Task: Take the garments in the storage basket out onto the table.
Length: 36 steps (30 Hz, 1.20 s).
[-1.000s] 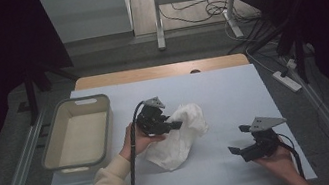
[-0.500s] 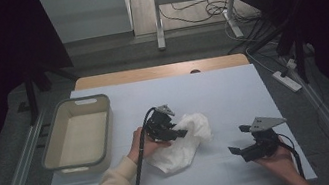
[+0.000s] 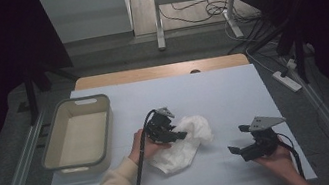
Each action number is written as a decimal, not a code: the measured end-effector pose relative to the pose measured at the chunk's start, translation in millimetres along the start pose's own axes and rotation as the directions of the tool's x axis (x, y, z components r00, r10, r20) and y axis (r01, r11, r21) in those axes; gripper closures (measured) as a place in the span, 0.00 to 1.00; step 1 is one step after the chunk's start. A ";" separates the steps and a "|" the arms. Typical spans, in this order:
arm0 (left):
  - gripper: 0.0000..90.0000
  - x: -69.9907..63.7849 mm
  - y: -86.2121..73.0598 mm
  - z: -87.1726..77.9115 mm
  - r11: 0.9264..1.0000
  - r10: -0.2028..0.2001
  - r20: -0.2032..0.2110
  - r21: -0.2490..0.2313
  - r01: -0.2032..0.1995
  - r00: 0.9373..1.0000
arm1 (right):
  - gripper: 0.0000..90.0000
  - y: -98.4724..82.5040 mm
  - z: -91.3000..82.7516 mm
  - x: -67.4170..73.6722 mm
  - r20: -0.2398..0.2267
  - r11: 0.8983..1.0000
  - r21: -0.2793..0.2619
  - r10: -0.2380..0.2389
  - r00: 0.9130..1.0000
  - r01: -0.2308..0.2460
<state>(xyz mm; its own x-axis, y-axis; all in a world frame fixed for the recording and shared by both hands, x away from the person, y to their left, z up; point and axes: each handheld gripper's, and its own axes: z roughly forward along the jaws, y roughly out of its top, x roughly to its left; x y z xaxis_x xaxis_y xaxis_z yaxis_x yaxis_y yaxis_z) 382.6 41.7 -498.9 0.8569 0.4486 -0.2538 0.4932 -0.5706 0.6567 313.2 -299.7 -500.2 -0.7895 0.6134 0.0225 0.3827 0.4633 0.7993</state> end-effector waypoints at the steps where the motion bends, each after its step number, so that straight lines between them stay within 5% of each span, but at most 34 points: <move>1: 0.70 0.0 0.0 0.0 1.000 0.000 0.000 0.000 0.000 1.000 | 0.10 0.1 -0.1 0.4 0.001 1.000 -0.001 -0.003 1.000 0.003; 7: 0.65 -1.7 0.5 1.2 1.000 0.009 -0.008 -0.003 -0.009 1.000 | 0.10 0.3 -3.6 0.6 0.009 1.000 -0.010 -0.003 1.000 0.003; 15: 0.35 -11.6 4.2 -6.7 0.998 0.056 -0.078 -0.003 -0.057 0.995 | 0.10 -0.6 -5.0 2.7 0.010 1.000 -0.005 -0.011 1.000 0.011; 19: 0.28 -14.0 1.9 -23.3 0.996 0.031 -0.079 -0.081 -0.037 0.996 | 0.10 0.1 -6.8 1.9 0.010 1.000 -0.019 -0.009 1.000 0.009; 27: 0.26 -17.3 -7.4 -53.0 0.989 0.009 -0.122 -0.146 -0.027 0.992 | 0.10 -0.4 -6.6 2.1 0.009 1.000 -0.018 -0.004 1.000 0.004; 36: 0.25 -23.6 -25.7 -73.3 0.986 -0.036 -0.166 -0.165 0.008 0.985 | 0.10 -0.9 -6.0 1.7 0.008 1.000 -0.015 -0.004 1.000 0.004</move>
<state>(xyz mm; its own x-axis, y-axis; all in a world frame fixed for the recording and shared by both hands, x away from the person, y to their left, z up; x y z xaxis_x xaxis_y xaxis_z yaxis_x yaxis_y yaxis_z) 338.7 96.3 -457.7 0.8018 0.5770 -0.1555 0.4687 -0.4458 0.7626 308.6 -302.9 -497.3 -0.7870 0.6168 0.0143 0.3721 0.4560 0.8085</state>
